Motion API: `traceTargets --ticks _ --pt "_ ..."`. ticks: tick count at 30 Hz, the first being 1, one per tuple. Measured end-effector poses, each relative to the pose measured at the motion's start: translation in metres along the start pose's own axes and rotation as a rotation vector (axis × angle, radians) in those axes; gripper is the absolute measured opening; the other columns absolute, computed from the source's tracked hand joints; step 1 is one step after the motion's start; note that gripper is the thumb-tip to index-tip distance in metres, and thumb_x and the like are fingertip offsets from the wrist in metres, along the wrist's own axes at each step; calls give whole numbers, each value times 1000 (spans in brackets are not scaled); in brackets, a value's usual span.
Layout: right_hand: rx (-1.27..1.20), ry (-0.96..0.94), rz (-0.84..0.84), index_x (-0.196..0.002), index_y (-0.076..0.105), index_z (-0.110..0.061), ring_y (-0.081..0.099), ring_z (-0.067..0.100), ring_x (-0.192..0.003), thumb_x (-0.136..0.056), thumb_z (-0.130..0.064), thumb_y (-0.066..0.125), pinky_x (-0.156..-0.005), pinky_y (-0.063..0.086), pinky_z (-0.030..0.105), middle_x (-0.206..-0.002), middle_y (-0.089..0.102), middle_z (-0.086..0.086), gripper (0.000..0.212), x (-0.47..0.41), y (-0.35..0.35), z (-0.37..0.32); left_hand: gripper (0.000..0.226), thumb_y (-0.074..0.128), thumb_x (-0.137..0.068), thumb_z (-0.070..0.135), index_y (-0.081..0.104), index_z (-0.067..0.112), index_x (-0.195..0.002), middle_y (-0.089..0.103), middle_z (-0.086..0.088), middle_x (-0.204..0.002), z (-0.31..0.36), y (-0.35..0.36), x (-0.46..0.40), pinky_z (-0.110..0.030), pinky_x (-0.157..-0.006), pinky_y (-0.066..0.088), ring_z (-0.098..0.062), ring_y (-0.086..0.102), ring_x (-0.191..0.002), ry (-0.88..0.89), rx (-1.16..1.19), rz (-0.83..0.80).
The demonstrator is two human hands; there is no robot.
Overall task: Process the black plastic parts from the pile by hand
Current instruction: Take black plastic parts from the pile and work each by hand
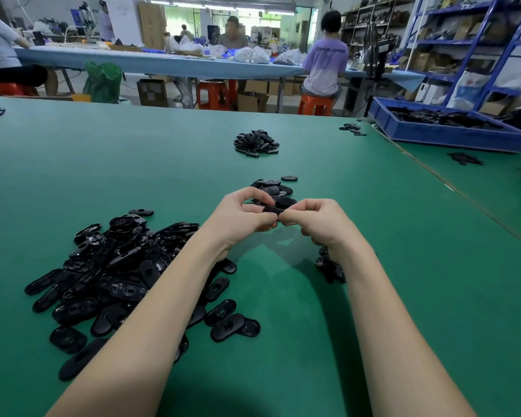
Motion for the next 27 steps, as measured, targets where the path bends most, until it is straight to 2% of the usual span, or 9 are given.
traceTargets --ticks 2,6,10,12,15,18,22,25,27 --pt "8 -2 2 -72 72 -23 47 -8 -42 -73 -27 80 -45 29 12 -59 63 -19 10 -2 1 1 19 70 -87 0 71 10 -103 76 -12 -84 -1 0 0 -25 -87 58 -16 70 -75 7 -12 -13" --pt "-9 -49 -5 -67 69 -22 48 -9 -42 -74 -24 80 -39 30 5 -53 60 -20 13 -3 2 2 15 70 -88 -1 74 8 -100 76 -13 -89 -3 -1 0 -26 -88 58 -16 70 -78 8 26 -53" --pt "48 -104 4 -57 68 -25 47 -6 -43 -73 -24 82 -40 30 6 -51 58 -20 21 -3 5 2 13 71 -88 -2 73 9 -96 75 -12 -84 -4 -2 1 -20 -79 58 -15 71 -75 7 -26 -61" --pt "71 -113 12 -53 67 -26 46 -4 -43 -72 -25 83 -40 31 7 -50 57 -20 24 -3 5 3 13 71 -89 -1 72 9 -95 75 -12 -84 -4 -2 1 -21 -80 58 -15 70 -75 6 -52 -52" --pt "78 -125 29 -57 67 -24 45 -3 -41 -72 -24 83 -39 31 8 -47 54 -20 22 -4 4 3 12 70 -89 -1 71 11 -93 74 -12 -82 -3 0 0 -21 -82 58 -15 70 -74 -2 -66 -36" --pt "89 -143 33 -60 65 -22 41 -1 -40 -71 -24 83 -40 31 9 -45 50 -18 21 -3 6 4 13 71 -88 0 72 13 -90 74 -7 -75 -5 1 -1 -18 -72 55 -11 69 -68 2 -87 -8" --pt "-6 -157 4 -71 65 -22 40 2 -44 -78 -21 82 -43 32 11 -52 50 -16 19 -1 4 4 13 72 -88 5 71 15 -97 72 3 -66 -5 -2 -4 -32 -89 56 -18 70 -78 93 -130 -3" --pt "-110 -78 -78 -83 69 -23 40 5 -45 -82 -21 82 -42 30 14 -67 62 -6 13 1 1 8 21 74 -85 12 69 25 -100 76 -1 -80 -1 -6 -5 -32 -85 54 -15 70 -76 179 -250 -17" --pt "-140 -43 -87 -89 70 -24 40 7 -45 -82 -23 82 -41 30 15 -73 68 -3 14 1 -1 10 19 76 -84 14 70 26 -97 76 2 -88 -2 -6 -5 -20 -77 54 -10 70 -74 254 -366 -8"
Point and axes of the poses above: each hand's wrist, its own x-axis away from the middle knuckle, its own y-axis out of the palm, z = x × y, the point moved 4 cm from there along -x, towards the middle knuckle
